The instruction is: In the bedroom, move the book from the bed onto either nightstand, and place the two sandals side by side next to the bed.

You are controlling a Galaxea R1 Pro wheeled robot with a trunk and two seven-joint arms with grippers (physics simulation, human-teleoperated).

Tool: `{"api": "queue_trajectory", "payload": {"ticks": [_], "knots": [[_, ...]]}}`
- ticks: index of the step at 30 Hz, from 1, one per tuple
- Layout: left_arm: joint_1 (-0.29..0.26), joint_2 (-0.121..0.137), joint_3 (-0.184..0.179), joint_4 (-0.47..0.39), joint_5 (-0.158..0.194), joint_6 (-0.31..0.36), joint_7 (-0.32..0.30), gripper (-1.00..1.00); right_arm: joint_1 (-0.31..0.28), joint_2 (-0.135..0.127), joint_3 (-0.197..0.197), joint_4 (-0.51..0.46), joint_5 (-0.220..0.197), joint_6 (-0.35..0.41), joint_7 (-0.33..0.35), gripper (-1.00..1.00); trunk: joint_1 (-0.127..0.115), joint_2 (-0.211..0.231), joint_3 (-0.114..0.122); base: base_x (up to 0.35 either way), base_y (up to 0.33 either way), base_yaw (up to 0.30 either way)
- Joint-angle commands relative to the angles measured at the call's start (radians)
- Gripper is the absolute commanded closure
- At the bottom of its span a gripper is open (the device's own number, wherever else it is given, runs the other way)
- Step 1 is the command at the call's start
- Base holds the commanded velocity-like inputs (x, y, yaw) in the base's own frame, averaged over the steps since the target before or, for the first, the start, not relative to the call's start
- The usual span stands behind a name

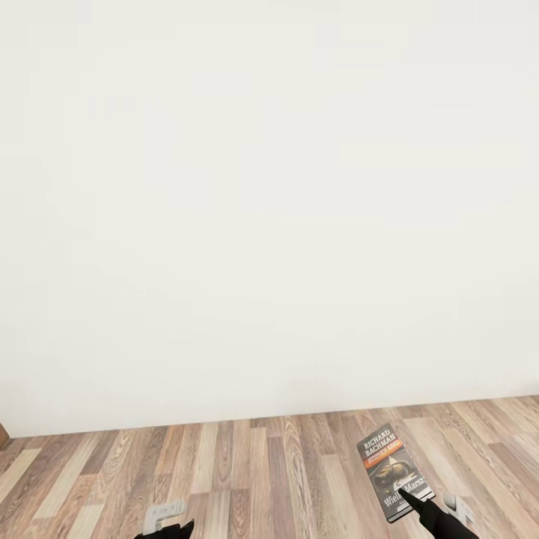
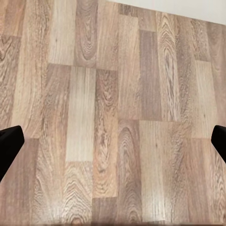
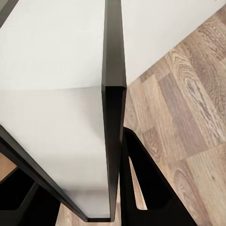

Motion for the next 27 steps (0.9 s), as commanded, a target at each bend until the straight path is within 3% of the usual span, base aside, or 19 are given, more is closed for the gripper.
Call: {"api": "queue_trajectory", "payload": {"ticks": [1,27], "knots": [[0.002,0.000,-0.008,0.001,0.010,-0.003,-0.004,-1.00,-0.002,0.000,0.001,0.003,-0.004,0.002,0.005,1.00,0.000,-0.001,0.000,0.000,0.000,0.000],[0.020,0.000,-0.010,0.000,0.008,-0.003,-0.005,-1.00,-0.002,0.000,0.001,0.003,-0.004,0.002,0.004,1.00,0.000,-0.001,0.042,0.000,0.000,0.000]]}}
